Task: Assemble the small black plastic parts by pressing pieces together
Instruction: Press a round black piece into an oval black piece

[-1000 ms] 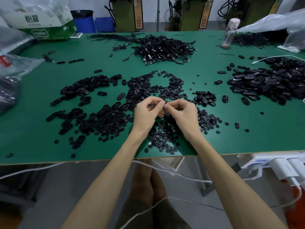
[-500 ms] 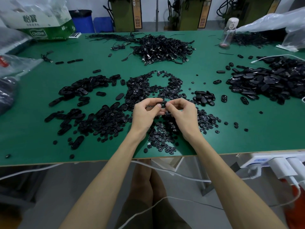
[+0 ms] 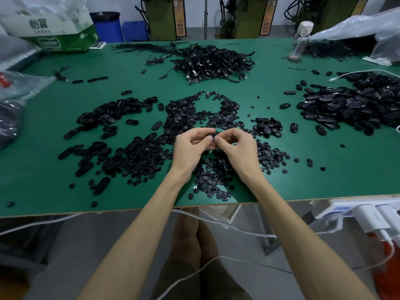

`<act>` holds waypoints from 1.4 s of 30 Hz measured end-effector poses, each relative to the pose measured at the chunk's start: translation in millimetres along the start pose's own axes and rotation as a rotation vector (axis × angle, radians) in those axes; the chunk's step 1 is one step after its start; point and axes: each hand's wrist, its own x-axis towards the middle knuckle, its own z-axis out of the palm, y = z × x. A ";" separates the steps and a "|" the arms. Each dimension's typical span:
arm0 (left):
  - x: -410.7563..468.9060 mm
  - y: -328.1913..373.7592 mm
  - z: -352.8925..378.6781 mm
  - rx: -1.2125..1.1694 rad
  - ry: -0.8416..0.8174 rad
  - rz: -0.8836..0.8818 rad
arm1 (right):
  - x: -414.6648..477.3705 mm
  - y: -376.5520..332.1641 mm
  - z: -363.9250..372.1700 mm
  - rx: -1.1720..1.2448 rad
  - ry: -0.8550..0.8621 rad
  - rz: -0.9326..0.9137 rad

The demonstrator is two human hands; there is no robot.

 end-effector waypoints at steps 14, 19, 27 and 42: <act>-1.8 3.2 0.5 -0.008 -0.003 -0.031 | -1.4 -1.8 1.1 -0.045 0.070 -0.007; -1.5 2.0 1.1 0.003 0.023 -0.037 | -2.2 -4.3 5.4 -0.233 0.034 -0.093; -0.1 0.3 0.2 -0.064 0.139 -0.070 | -4.6 -3.9 9.5 -0.305 -0.100 -0.262; -1.3 0.8 0.8 -0.049 0.020 -0.050 | -1.2 -2.5 0.4 -0.032 0.014 -0.072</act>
